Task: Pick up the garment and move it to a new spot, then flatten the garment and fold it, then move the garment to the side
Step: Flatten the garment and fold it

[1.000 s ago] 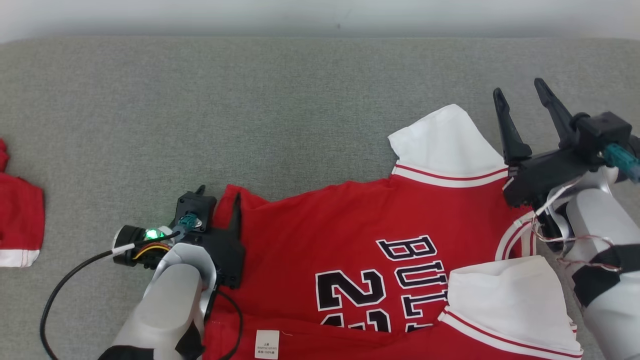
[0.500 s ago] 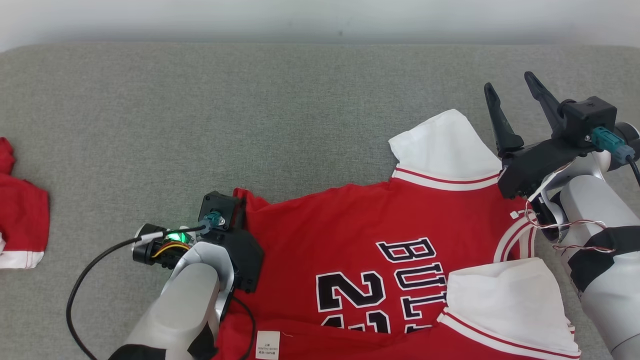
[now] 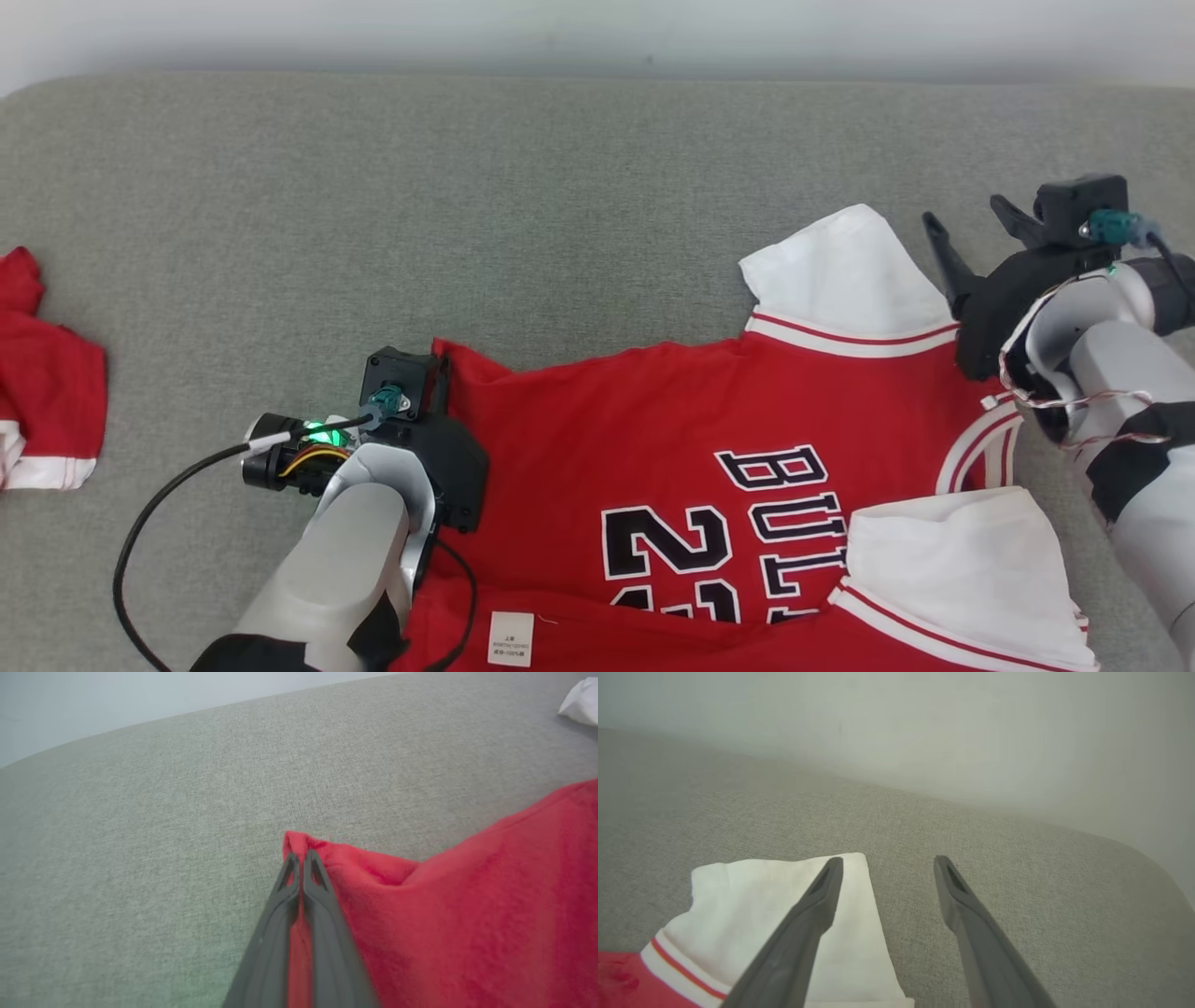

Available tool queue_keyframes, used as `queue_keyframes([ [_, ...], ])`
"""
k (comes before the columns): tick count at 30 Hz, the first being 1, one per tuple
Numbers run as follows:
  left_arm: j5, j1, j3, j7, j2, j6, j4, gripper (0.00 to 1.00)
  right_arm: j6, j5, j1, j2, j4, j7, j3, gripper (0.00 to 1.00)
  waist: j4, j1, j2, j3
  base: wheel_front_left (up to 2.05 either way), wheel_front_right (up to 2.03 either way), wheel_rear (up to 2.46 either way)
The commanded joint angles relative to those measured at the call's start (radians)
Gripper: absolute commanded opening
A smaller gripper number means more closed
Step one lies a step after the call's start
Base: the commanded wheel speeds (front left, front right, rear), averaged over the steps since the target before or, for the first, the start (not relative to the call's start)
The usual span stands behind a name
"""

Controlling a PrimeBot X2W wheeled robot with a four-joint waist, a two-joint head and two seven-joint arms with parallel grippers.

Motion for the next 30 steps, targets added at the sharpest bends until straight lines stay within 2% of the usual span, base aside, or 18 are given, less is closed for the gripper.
queue_keyframes([
  [1,-0.009,-0.004,-0.004,-0.009,0.000,0.003,-0.006,0.00,-0.003,0.018,-0.025,-0.013,0.020,0.036,0.014,1.00,0.019,0.0000,0.0000,0.008,0.00,0.00,0.00],
  [11,-0.055,-0.002,-0.057,-0.025,0.000,0.015,-0.049,0.00,-0.003,0.114,-0.093,-0.044,0.088,0.192,0.084,1.00,0.081,0.0000,0.0000,0.037,0.00,0.00,0.00],
  [27,-0.136,-0.028,-0.145,-0.032,0.001,0.058,-0.119,0.00,-0.003,0.172,-0.164,-0.082,0.137,0.268,0.158,1.00,0.151,0.0000,0.0000,0.101,0.00,0.00,0.00],
  [29,-0.147,-0.029,-0.153,-0.033,0.002,0.064,-0.121,0.00,-0.003,0.179,-0.162,-0.081,0.142,0.278,0.168,0.84,0.155,0.0000,0.0000,0.104,0.00,0.00,0.00],
  [30,-0.152,-0.030,-0.156,-0.034,0.002,0.067,-0.122,0.00,-0.003,0.183,-0.163,-0.082,0.144,0.282,0.173,0.67,0.156,0.0000,0.0000,0.106,0.00,0.00,0.00],
])
